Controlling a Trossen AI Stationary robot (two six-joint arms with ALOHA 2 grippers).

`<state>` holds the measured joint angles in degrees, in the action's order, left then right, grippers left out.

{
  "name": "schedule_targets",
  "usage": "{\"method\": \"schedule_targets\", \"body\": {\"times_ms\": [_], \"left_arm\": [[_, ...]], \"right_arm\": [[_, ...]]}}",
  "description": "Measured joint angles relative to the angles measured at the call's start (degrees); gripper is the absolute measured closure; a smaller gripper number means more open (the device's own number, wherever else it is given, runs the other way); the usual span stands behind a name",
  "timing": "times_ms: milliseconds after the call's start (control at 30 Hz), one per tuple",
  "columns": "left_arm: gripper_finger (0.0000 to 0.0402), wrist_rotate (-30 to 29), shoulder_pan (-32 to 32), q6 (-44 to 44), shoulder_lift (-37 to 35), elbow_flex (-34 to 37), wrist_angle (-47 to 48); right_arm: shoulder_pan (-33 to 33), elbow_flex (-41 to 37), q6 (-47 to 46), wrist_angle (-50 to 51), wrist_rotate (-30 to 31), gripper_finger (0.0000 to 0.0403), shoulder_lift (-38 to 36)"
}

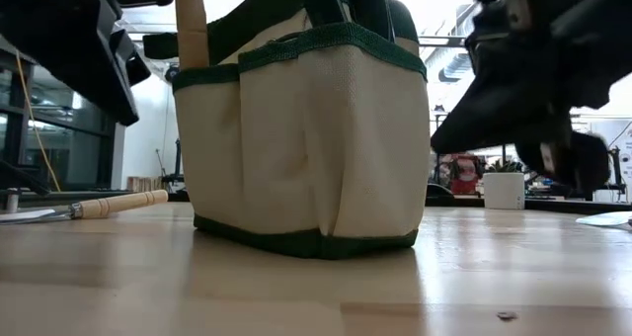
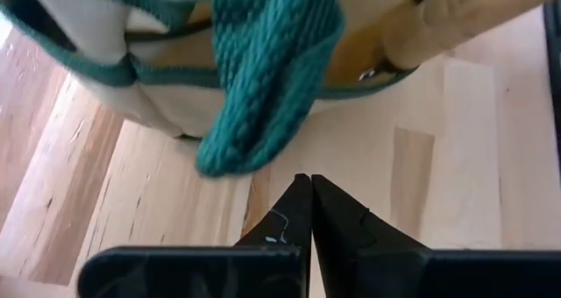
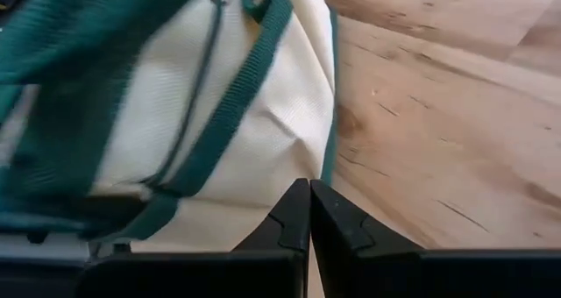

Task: Pick & Place Garden tools in Gardening bag
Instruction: Adjust the light brown gardening bag

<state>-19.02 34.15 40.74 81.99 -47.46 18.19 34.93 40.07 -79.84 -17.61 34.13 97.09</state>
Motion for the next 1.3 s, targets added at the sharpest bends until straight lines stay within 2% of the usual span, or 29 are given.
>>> {"method": "schedule_targets", "body": {"times_ms": [233,767,1100,1300], "left_arm": [[0.0401,-1.93,-0.02,-0.38,0.59,0.04,-2.55],[0.0401,-3.6,-0.65,-1.94,1.94,0.02,-7.87],[0.0401,-3.86,-7.0,-3.1,2.61,-0.02,-7.83],[0.0401,-0.39,-11.43,-6.4,2.61,-0.02,-8.18]], "right_arm": [[-0.12,0.02,-1.38,-7.17,0.48,0.0401,4.61],[-2.01,0.04,-1.02,-8.84,0.43,0.0401,4.63],[-1.37,0.04,1.77,-13.71,-2.74,0.0401,4.63],[-0.43,0.32,1.89,-14.51,-3.16,0.0401,4.63]]}}
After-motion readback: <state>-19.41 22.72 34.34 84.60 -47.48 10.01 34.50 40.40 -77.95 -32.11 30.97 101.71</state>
